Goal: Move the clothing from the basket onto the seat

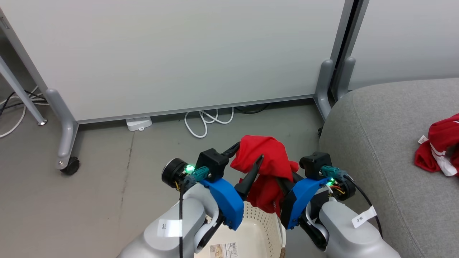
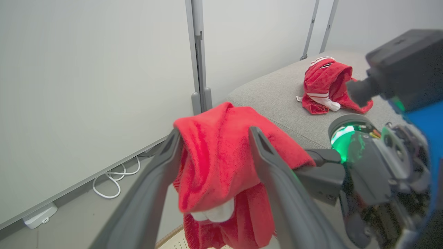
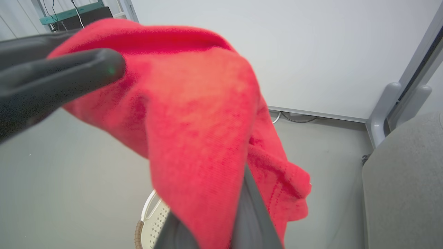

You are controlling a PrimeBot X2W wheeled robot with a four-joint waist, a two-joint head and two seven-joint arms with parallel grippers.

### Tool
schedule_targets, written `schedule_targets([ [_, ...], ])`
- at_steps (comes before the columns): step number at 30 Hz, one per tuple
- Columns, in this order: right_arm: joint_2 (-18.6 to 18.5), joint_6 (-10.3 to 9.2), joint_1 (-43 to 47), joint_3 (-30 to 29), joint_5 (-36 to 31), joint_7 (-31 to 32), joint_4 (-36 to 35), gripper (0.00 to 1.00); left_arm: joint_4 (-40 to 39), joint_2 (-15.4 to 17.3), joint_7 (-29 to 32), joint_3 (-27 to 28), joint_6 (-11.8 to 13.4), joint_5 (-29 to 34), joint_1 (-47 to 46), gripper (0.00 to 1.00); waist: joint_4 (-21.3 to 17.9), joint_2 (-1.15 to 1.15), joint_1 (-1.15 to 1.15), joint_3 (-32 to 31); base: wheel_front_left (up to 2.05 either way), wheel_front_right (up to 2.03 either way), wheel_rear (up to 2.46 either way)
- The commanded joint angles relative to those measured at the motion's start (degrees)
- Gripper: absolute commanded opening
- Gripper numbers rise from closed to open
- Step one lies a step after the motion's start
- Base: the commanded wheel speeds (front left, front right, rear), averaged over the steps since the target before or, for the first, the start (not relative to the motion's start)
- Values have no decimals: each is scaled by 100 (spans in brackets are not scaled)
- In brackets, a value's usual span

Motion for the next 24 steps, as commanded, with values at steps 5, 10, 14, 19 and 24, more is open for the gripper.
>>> schedule_targets([
  [5,6,1,69,-163,-102,-31,-123,0,-445,261,-90,324,125,176,450,100,-47,0,0,26,0,0,0],
  [10,7,1,161,-178,-138,-31,-260,0,-1354,591,-90,1031,223,654,1211,100,-150,0,0,60,0,0,0],
  [14,7,1,184,-200,-159,-32,-319,0,-1925,766,-92,1548,151,1073,1810,100,-248,0,0,62,0,0,0],
  [19,7,1,235,-271,-212,-32,-353,0,-2644,737,-92,2597,88,1591,2796,100,-373,0,0,48,0,0,0],
  [24,7,1,273,-314,-238,-32,-353,0,-2842,559,-92,3226,-83,1944,3343,100,-435,0,0,45,0,0,0],
])
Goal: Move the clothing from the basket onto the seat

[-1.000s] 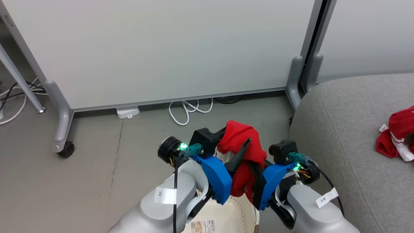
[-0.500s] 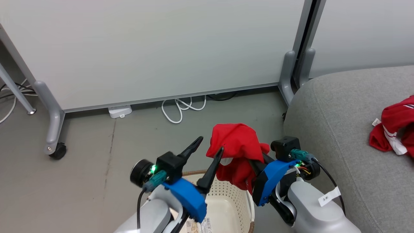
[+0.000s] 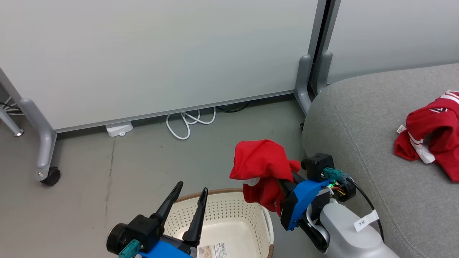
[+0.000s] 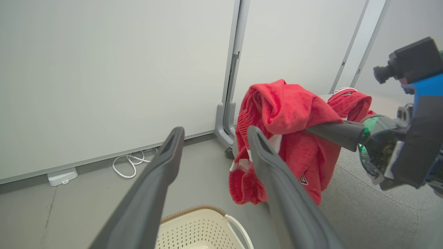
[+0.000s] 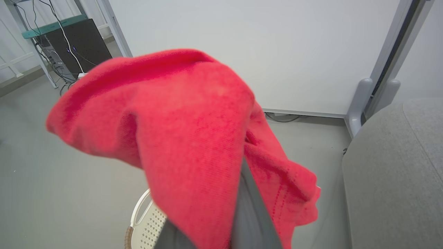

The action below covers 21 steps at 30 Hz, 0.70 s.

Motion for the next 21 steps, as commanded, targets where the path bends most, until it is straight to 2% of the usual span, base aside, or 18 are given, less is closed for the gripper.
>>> schedule_targets([
  [1,7,1,79,-28,-4,-31,-27,0,-38,-29,-24,121,-41,72,47,100,-15,0,0,4,0,0,0],
  [9,6,1,74,-69,-13,-31,-64,0,6,-274,-20,587,-217,492,253,100,-254,0,0,36,0,0,0],
  [21,6,1,70,-155,-73,-31,-134,0,20,-428,-21,762,-299,750,230,100,-1248,0,0,147,0,0,0],
])
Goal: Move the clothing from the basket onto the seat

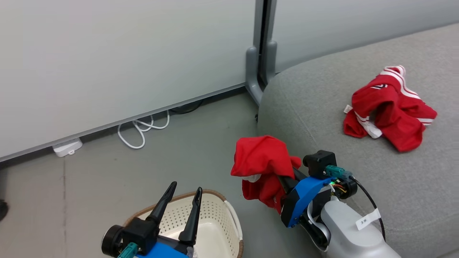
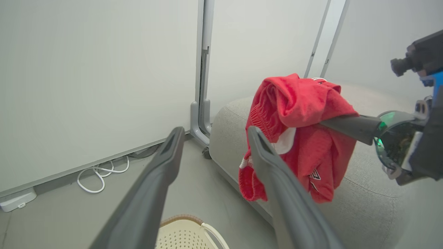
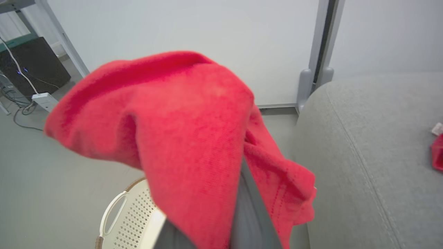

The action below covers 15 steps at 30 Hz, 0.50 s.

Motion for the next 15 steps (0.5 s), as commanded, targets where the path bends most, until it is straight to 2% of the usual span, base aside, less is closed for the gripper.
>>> schedule_targets([
  [1,4,1,46,17,-17,-30,-24,0,-8,-4,-16,23,-19,35,-53,100,-321,0,0,63,0,0,0],
  [15,6,1,54,-126,-28,-29,-110,0,-66,113,-16,-78,-24,-7,-202,100,-1551,0,0,257,0,0,0],
])
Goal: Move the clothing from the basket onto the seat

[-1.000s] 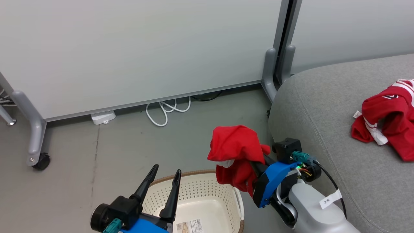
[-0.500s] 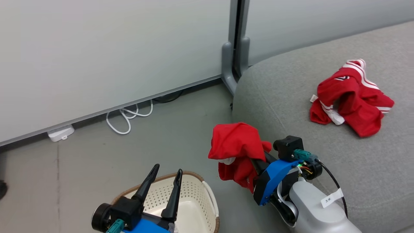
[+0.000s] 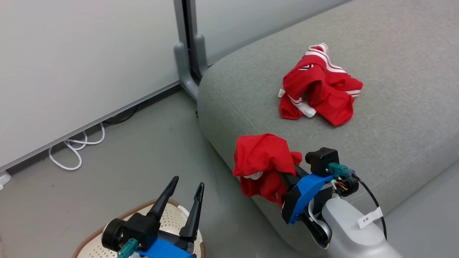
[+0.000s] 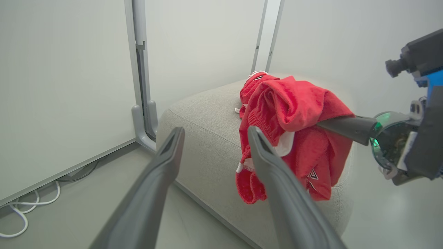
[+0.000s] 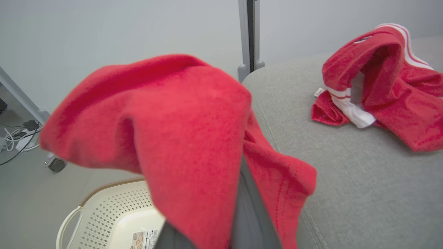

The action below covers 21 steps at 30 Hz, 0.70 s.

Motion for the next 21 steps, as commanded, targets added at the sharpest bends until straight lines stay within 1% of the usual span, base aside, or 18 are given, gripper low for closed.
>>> schedule_targets([
  [1,8,1,66,17,9,-29,-35,0,-22,35,-16,21,-10,2,-75,100,-253,0,0,76,0,0,0],
  [4,8,1,89,51,49,-29,-88,0,-41,79,-16,39,-10,-12,-91,100,-533,0,0,135,0,0,0],
  [6,8,1,76,-45,21,-29,-102,0,-33,103,-16,-58,-11,-7,-175,100,-617,0,0,220,0,0,0],
  [15,9,1,280,-706,-265,-29,-335,0,207,335,-17,-651,-10,-219,-726,100,-729,0,0,499,0,0,0],
  [21,9,1,425,-951,-395,-29,-480,0,318,422,-17,-873,-10,-363,-947,100,-740,0,0,543,0,0,0],
])
